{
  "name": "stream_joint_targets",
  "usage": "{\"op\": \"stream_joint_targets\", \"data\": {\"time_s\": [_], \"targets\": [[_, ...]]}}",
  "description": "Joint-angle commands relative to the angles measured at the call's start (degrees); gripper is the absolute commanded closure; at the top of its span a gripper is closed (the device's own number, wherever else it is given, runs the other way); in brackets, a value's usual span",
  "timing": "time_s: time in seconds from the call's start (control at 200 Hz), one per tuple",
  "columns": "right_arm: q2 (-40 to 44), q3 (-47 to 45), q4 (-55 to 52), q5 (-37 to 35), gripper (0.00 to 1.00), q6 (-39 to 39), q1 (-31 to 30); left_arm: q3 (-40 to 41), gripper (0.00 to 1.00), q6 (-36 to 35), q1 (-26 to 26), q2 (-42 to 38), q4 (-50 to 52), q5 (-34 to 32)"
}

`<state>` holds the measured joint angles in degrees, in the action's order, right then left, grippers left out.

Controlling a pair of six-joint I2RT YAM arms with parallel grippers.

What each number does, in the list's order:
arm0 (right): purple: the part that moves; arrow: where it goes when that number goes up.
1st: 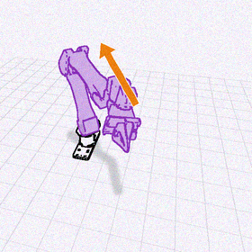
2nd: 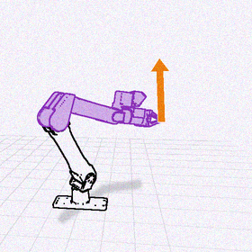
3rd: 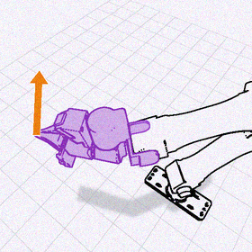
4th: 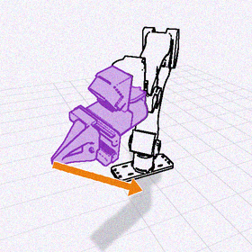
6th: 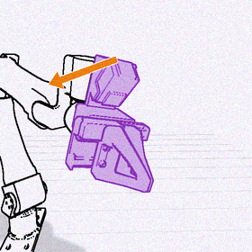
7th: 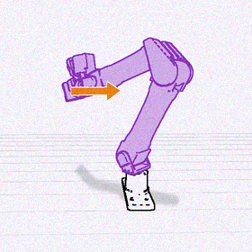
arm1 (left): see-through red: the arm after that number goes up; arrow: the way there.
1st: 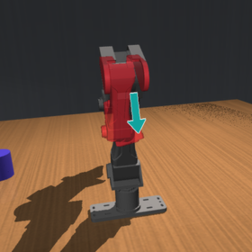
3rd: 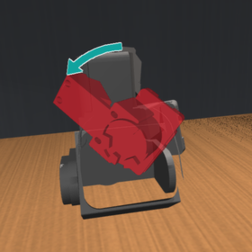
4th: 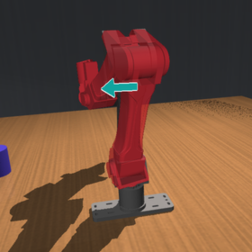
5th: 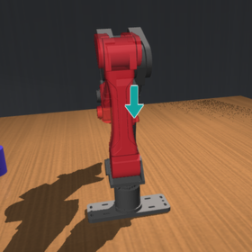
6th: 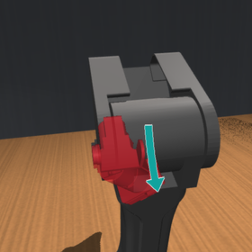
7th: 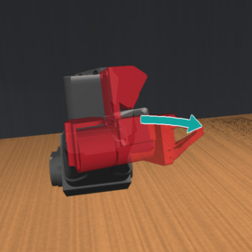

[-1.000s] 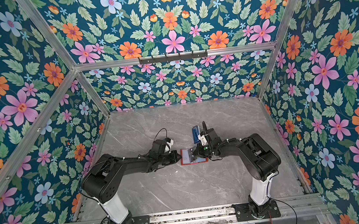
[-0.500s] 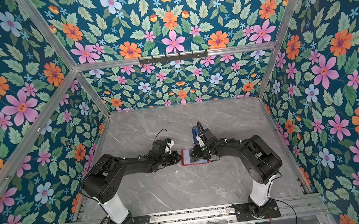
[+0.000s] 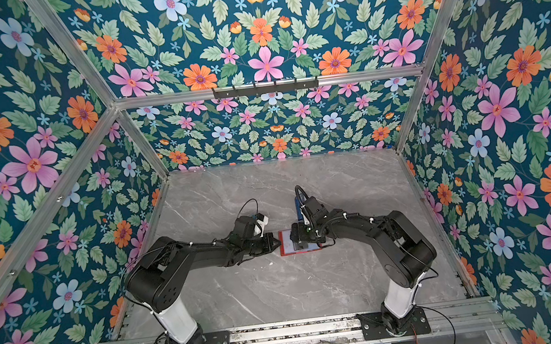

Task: Insert credit cards into a card holder
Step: Insert the credit card into the card slot.

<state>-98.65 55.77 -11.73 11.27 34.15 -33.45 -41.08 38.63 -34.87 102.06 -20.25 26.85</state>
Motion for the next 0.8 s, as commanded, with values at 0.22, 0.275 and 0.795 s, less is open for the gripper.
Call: {"op": "stream_joint_targets", "data": {"time_s": [0.22, 0.275, 0.795], "targets": [[1.0, 1.7, -8.9, -8.0, 0.29, -0.8, -0.7, 0.2, 1.0, -0.2, 0.1, 0.2, 3.9, -1.4], [0.4, 2.5, -10.1, -9.0, 0.35, -1.1, -0.9, 0.3, 1.0, -0.2, 0.1, 0.2, 3.9, -1.4], [-5.1, 7.8, -16.1, -13.1, 0.86, -2.0, -2.1, -0.1, 1.0, -0.7, 0.1, 0.5, 4.3, -1.2]]}}
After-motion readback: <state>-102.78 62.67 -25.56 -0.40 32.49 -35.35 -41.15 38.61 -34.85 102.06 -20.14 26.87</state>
